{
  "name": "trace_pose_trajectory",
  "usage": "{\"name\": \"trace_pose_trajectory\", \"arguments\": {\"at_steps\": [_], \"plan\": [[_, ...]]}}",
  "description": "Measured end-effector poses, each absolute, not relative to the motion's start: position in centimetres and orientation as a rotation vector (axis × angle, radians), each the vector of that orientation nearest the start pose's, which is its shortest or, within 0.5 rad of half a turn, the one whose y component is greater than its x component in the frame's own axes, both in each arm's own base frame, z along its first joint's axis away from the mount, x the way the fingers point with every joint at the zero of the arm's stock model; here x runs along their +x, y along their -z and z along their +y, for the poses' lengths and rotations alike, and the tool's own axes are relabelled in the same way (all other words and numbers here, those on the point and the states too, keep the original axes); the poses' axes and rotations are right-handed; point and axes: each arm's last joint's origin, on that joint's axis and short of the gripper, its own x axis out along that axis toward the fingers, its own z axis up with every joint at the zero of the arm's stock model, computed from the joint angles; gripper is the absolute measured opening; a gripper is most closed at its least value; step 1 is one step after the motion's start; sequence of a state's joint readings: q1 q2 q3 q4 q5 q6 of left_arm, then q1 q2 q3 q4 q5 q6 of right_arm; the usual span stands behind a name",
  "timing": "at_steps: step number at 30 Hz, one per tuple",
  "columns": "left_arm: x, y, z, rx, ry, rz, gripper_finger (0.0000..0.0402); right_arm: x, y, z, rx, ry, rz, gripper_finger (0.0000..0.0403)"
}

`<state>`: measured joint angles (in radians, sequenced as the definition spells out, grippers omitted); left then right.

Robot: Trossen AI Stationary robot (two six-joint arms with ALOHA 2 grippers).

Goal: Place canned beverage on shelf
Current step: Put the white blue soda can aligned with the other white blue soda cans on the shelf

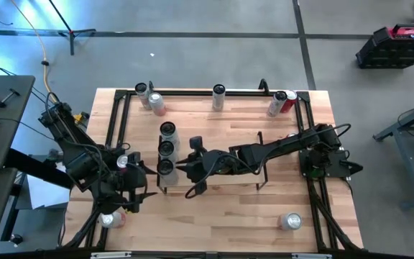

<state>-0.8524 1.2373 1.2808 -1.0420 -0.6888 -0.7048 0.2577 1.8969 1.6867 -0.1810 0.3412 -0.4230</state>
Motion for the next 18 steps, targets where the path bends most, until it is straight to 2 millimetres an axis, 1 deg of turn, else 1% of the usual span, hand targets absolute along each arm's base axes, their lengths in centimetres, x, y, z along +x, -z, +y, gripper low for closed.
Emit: {"name": "trace_pose_trajectory", "arguments": {"at_steps": [3,7,10,14,18], "plan": [[16.1,-34.7,-15.7,0.021,-0.096,0.72,0.0291,43.2,-32.5,10.3,-0.536,0.029,0.392,0.0043],[15.9,-34.8,-15.5,0.026,-0.087,0.739,0.0291,42.9,-32.6,10.9,-0.546,0.056,0.394,0.0044],[15.6,-34.9,-15.1,0.031,-0.104,0.746,0.0291,42.6,-32.7,11.8,-0.474,0.035,0.391,0.0044],[15.5,-34.9,-14.9,0.031,-0.141,0.722,0.0291,42.4,-31.9,13.0,-0.358,-0.078,0.423,0.0043],[16.1,-34.6,-15.2,0.044,-0.151,0.724,0.0291,42.8,-30.8,13.2,-0.323,-0.079,0.457,0.0043]]}}
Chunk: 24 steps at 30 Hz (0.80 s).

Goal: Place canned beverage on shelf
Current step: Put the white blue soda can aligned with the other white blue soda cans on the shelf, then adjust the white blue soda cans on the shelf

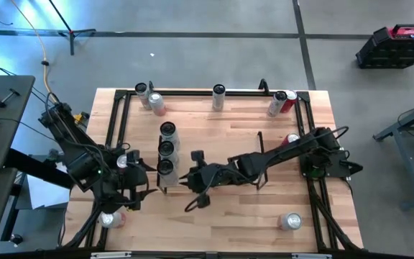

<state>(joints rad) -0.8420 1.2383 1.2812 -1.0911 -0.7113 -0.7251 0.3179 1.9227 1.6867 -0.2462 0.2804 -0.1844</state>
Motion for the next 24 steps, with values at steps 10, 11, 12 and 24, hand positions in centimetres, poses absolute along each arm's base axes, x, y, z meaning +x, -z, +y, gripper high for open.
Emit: {"name": "trace_pose_trajectory", "arguments": {"at_steps": [10,11,12,24], "plan": [[16.6,-34.5,-15.7,0.033,-0.134,0.706,0.0291,43.1,-31.1,13.0,-0.313,-0.064,0.421,0.0043],[16.6,-34.5,-15.7,0.034,-0.134,0.707,0.0291,43.1,-31.1,13.0,-0.313,-0.065,0.421,0.0043],[16.6,-34.5,-15.7,0.034,-0.134,0.707,0.0291,43.1,-31.1,13.0,-0.313,-0.065,0.422,0.0043],[14.4,-35.7,-12.7,0.072,-0.215,0.719,0.0291,41.4,-33.0,13.2,-0.354,-0.053,0.427,0.0043]]}}
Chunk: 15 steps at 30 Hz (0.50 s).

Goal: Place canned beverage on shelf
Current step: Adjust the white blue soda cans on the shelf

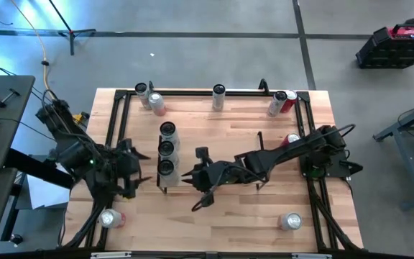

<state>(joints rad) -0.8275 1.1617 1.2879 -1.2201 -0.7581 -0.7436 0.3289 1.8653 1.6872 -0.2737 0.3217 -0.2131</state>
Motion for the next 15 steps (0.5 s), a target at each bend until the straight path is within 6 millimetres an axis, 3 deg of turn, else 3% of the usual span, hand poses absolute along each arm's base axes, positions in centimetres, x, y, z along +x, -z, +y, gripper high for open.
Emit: {"name": "trace_pose_trajectory", "arguments": {"at_steps": [4,11,15], "plan": [[14.6,-35.6,-12.0,0.071,-0.231,0.69,0.0291,41.3,-33.2,12.6,-0.373,-0.023,0.439,0.0043],[14.9,-34.0,-10.5,0.127,-0.291,0.716,0.0291,42.0,-32.9,9.4,-0.345,0.096,0.485,0.0043],[14.5,-34.1,-9.7,0.127,-0.329,0.68,0.0291,42.4,-32.5,8.3,-0.296,0.06,0.496,0.0043]]}}
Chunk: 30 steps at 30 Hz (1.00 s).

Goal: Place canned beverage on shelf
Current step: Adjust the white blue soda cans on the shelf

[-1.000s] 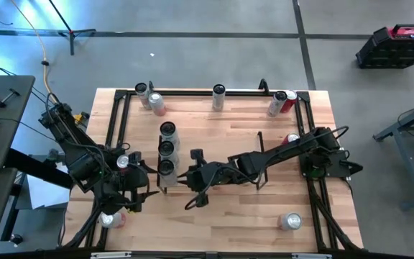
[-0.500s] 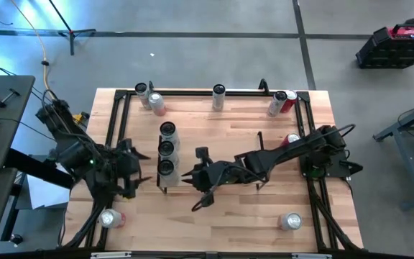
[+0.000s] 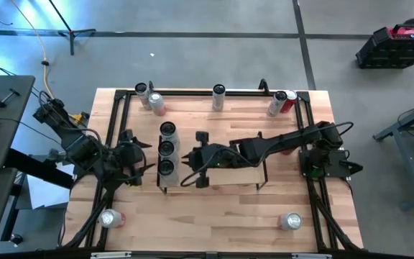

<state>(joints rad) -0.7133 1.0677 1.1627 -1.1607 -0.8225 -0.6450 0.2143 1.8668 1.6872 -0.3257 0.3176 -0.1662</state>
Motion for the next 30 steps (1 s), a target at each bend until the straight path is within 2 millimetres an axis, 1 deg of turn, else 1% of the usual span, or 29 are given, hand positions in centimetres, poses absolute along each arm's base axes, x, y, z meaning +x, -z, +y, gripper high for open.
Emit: {"name": "trace_pose_trajectory", "arguments": {"at_steps": [5,11,16,23,30], "plan": [[14.34,-34.14,-9.18,0.127,-0.363,0.655,0.0291,42.71,-32.62,7.59,-0.266,0.046,0.478,0.0043],[14.44,-33.94,-9.18,0.14,-0.39,0.635,0.0291,42.95,-32.95,7.18,-0.257,0.058,0.442,0.0043],[14.52,-34.07,-9.15,0.129,-0.423,0.598,0.0291,42.96,-32.96,7.14,-0.256,0.059,0.441,0.0044],[15.03,-34.24,-9.59,0.135,-0.393,0.575,0.0291,43.12,-33.31,7.17,-0.252,0.061,0.401,0.0043],[15.24,-34.28,-9.23,0.133,-0.418,0.574,0.0291,43.15,-33.38,7.18,-0.253,0.061,0.394,0.0044]]}}
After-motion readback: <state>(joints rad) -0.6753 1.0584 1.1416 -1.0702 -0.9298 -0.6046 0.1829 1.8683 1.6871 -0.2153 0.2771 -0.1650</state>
